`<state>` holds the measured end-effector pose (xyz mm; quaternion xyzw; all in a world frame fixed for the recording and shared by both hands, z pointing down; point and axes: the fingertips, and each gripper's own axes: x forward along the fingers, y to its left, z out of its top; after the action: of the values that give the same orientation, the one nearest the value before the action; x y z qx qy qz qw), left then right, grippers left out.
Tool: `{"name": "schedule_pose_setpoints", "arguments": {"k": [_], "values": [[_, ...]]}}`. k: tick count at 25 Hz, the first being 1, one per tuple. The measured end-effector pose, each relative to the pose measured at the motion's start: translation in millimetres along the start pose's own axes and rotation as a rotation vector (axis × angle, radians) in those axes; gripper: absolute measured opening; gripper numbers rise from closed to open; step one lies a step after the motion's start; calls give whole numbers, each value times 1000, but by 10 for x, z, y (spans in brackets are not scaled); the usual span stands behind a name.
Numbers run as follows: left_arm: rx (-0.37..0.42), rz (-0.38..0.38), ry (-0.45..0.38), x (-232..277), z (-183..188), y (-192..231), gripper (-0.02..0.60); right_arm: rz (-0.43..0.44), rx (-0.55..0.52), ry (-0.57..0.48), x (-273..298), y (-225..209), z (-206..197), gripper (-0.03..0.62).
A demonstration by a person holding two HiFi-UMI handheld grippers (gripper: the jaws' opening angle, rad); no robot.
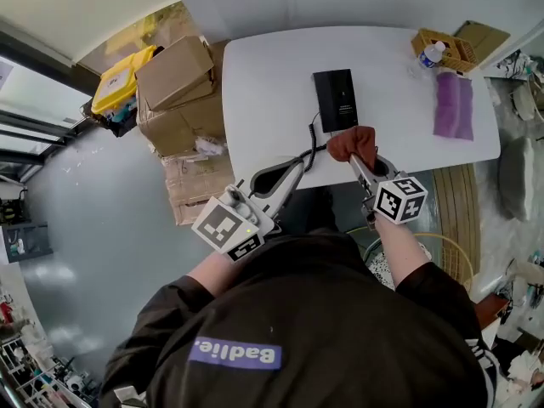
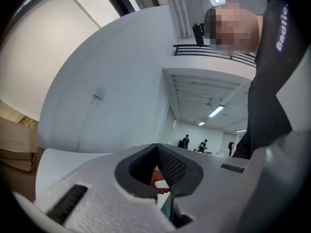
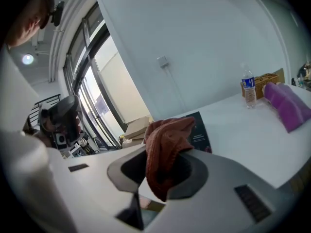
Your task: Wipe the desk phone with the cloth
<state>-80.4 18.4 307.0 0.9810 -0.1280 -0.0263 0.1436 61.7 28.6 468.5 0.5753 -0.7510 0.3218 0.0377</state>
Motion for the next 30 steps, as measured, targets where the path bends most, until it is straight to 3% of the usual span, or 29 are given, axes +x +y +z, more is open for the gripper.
{"name": "schedule_pose_setpoints", "arguments": {"k": [5, 10, 18, 24, 30], "values": [[-43, -34, -37, -323, -20, -157, 6, 30, -11, -31, -342, 636, -62, 94], [-69, -42, -33, -454, -131, -289, 6, 71, -30, -68, -622, 1008, 30, 94], [-13, -7, -26, -296, -24, -540, 6, 212, -52, -116, -901, 1299, 337, 94], [-17, 35, -25, -92, -88, -675, 6, 308, -94, -149, -1175, 1383, 601, 94], [5, 69, -8, -3, -157, -793, 6, 373, -111, -153, -1257, 1359, 592, 94]]}}
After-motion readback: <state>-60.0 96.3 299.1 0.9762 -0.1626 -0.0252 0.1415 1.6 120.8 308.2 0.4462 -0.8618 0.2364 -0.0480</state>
